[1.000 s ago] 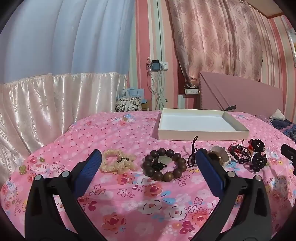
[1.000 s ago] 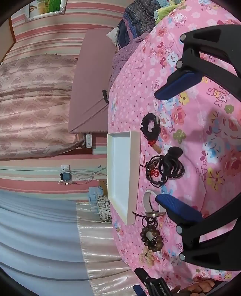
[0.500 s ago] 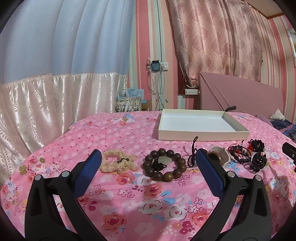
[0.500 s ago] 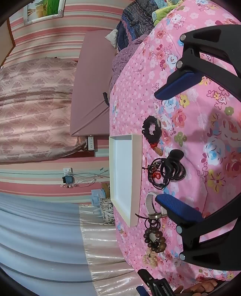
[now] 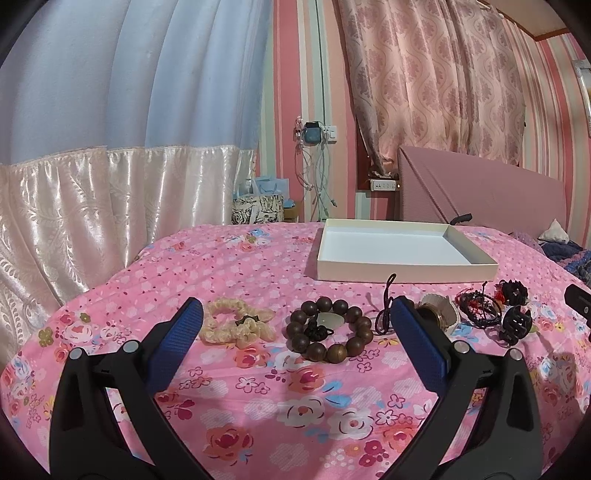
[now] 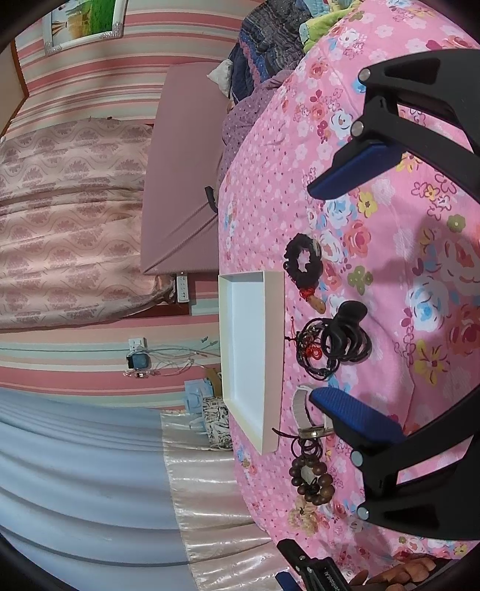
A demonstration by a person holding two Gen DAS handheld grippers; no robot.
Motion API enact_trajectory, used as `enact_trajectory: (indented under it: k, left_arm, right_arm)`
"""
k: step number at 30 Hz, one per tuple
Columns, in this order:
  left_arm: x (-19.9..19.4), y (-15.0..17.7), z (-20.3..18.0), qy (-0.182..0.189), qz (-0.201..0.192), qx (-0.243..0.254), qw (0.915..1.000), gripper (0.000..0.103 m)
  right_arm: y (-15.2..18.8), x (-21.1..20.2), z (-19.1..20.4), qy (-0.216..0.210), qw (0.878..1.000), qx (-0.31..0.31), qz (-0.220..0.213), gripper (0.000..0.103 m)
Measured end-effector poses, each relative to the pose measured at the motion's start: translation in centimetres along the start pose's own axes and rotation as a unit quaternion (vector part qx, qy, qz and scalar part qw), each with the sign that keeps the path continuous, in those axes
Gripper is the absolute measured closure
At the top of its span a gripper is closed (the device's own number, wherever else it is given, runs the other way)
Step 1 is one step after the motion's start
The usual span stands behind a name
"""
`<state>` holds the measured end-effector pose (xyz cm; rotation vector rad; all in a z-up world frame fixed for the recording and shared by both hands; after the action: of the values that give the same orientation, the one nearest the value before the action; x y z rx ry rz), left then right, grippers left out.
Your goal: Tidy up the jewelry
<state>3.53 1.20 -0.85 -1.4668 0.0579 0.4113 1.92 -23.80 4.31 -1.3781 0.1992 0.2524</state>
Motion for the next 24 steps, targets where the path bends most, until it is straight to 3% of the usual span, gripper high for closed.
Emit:
enact_trajectory:
  k: [24]
  left_arm:
    - [-0.09,0.01,0.2,-0.001,-0.002,-0.005,1.0,0.003]
  right_arm:
    - [0.05,-0.1,-0.29,0.005,1.0,0.003,0.001,0.002]
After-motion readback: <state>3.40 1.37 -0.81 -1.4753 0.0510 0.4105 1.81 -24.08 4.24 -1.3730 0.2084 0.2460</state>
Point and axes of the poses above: each gripper's, at about its wrist camera, not at the fingertips, and x roughly the way its jaws point, z to its left, y to its underside, the point moved 4 cm from there along x, roughly the way its jaws point, and after that the axes turned 15 degrees about -y, right-handed, at the moved point
